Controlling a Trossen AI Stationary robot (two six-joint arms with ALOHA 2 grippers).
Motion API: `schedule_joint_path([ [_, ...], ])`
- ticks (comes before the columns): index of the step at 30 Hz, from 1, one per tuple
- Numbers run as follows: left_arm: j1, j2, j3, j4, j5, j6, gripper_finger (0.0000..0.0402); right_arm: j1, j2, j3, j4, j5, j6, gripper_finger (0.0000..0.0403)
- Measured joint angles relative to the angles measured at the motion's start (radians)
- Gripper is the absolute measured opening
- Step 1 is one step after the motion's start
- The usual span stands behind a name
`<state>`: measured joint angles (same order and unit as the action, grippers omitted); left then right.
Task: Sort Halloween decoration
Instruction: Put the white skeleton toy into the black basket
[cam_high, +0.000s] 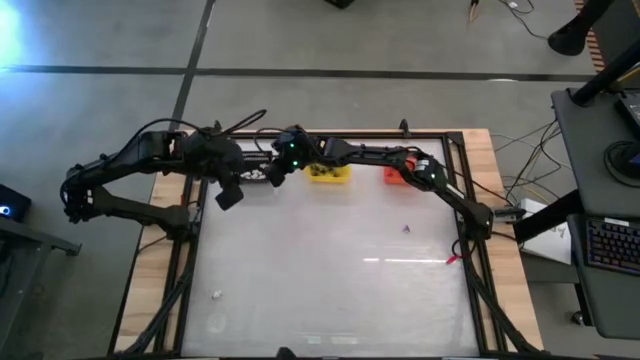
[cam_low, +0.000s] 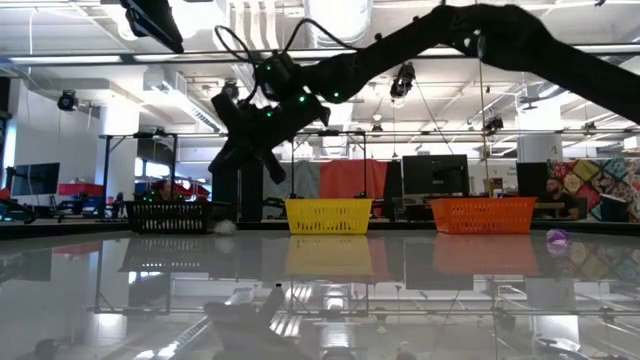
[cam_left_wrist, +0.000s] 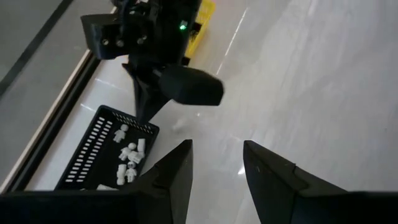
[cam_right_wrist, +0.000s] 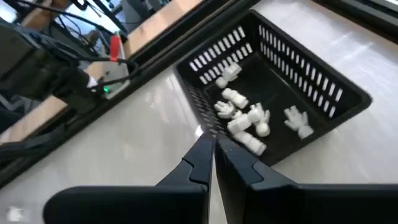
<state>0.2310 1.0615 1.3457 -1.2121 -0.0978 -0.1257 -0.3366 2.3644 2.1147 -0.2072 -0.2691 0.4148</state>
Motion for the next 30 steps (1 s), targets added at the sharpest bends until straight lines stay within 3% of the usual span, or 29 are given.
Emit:
schedule_joint_path([
  [9, 0.000, 0.000, 0.000, -0.002, -0.001, -0.030, 0.0125, -0.032, 0.059, 0.154, -0.161, -0.087, -0.045, 0.0010],
  [16, 0.000, 0.000, 0.000, -0.009, -0.001, -0.041, 0.0125, -0.032, 0.045, 0.240, -0.450, -0.099, -0.256, 0.0013],
  [21, 0.000, 0.000, 0.000, -0.009, -0.001, -0.041, 0.0125, -0.026, 0.044, 0.240, -0.528, -0.112, -0.319, 0.0043],
  [30, 0.000, -0.001, 0.000, -0.008, -0.001, -0.053, 0.0125, -0.010, 0.046, 0.237, -0.514, -0.127, -0.473, 0.0098],
])
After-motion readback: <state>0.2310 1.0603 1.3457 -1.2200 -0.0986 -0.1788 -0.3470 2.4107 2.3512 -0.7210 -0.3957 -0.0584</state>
